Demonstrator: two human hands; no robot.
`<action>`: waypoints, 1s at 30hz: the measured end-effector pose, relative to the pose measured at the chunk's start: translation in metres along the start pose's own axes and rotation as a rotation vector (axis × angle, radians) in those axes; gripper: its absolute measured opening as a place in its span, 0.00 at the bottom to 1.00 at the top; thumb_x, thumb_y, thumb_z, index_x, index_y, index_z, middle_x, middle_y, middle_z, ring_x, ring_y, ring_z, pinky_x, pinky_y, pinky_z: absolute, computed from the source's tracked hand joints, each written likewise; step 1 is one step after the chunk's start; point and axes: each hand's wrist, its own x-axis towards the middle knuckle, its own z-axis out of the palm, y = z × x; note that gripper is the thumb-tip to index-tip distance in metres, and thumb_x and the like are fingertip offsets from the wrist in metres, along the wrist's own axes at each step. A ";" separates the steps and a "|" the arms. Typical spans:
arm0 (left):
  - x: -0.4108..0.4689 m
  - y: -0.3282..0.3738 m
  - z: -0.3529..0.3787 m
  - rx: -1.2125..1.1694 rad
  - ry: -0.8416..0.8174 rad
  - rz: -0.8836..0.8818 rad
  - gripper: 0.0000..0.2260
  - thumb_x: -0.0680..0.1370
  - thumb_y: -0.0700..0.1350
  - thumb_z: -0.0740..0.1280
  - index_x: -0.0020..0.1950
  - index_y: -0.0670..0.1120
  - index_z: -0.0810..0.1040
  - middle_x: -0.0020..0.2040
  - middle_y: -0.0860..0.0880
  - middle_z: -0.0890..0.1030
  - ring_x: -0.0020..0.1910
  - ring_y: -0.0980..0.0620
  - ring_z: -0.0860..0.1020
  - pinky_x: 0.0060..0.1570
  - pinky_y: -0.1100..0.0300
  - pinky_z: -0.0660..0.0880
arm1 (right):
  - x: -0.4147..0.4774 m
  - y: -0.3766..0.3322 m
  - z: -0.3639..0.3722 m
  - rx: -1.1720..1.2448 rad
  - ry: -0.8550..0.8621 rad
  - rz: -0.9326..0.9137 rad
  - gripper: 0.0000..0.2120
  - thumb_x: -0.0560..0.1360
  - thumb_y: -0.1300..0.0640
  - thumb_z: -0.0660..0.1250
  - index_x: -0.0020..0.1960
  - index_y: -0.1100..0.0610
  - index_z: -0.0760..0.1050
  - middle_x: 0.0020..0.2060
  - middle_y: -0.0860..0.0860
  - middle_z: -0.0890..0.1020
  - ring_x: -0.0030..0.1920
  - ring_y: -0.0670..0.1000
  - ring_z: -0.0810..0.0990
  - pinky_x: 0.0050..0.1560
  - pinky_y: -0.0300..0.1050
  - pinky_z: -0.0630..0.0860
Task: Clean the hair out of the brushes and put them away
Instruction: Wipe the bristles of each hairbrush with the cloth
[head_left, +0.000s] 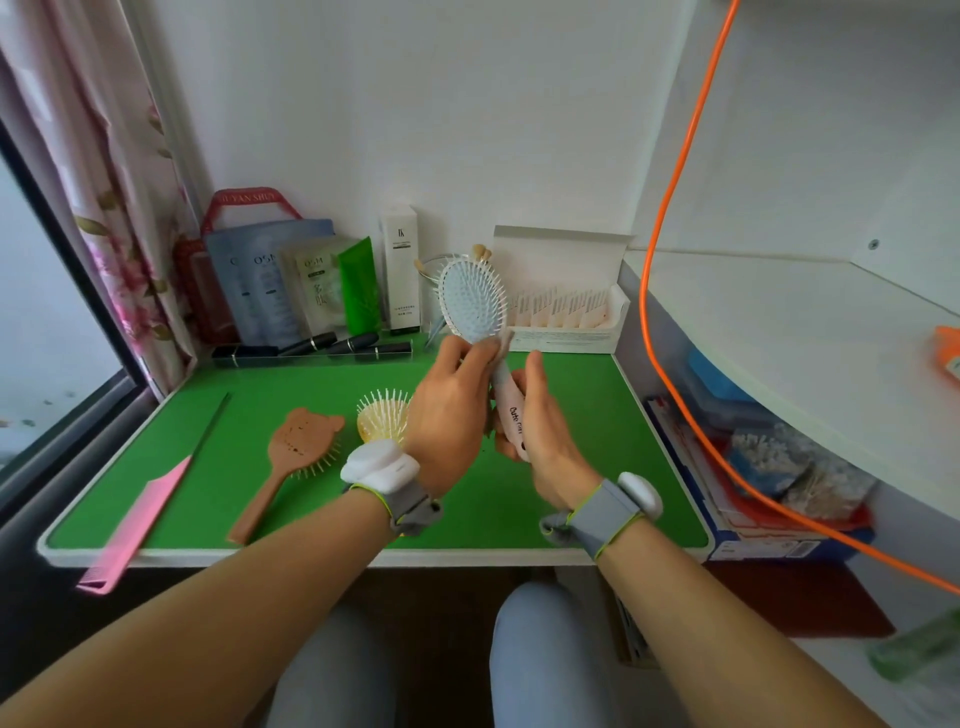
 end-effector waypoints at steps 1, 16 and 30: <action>-0.007 0.003 0.000 -0.006 -0.025 0.038 0.16 0.79 0.48 0.57 0.59 0.42 0.78 0.49 0.42 0.75 0.37 0.42 0.77 0.33 0.55 0.75 | 0.000 0.001 0.000 -0.005 0.002 -0.002 0.30 0.78 0.33 0.45 0.40 0.55 0.73 0.27 0.54 0.68 0.25 0.49 0.66 0.24 0.37 0.61; -0.021 0.003 0.005 -0.052 -0.062 0.034 0.19 0.79 0.51 0.54 0.62 0.44 0.77 0.49 0.49 0.73 0.36 0.58 0.68 0.34 0.70 0.65 | 0.002 0.008 0.000 -0.052 0.029 -0.012 0.33 0.78 0.32 0.44 0.47 0.54 0.79 0.27 0.54 0.70 0.24 0.48 0.68 0.24 0.39 0.63; -0.020 0.007 0.003 -0.063 -0.067 0.012 0.17 0.79 0.46 0.58 0.64 0.44 0.77 0.48 0.41 0.75 0.36 0.43 0.77 0.32 0.49 0.76 | 0.003 0.013 -0.003 -0.036 0.044 0.004 0.33 0.76 0.30 0.46 0.44 0.55 0.78 0.27 0.58 0.72 0.26 0.50 0.70 0.26 0.40 0.66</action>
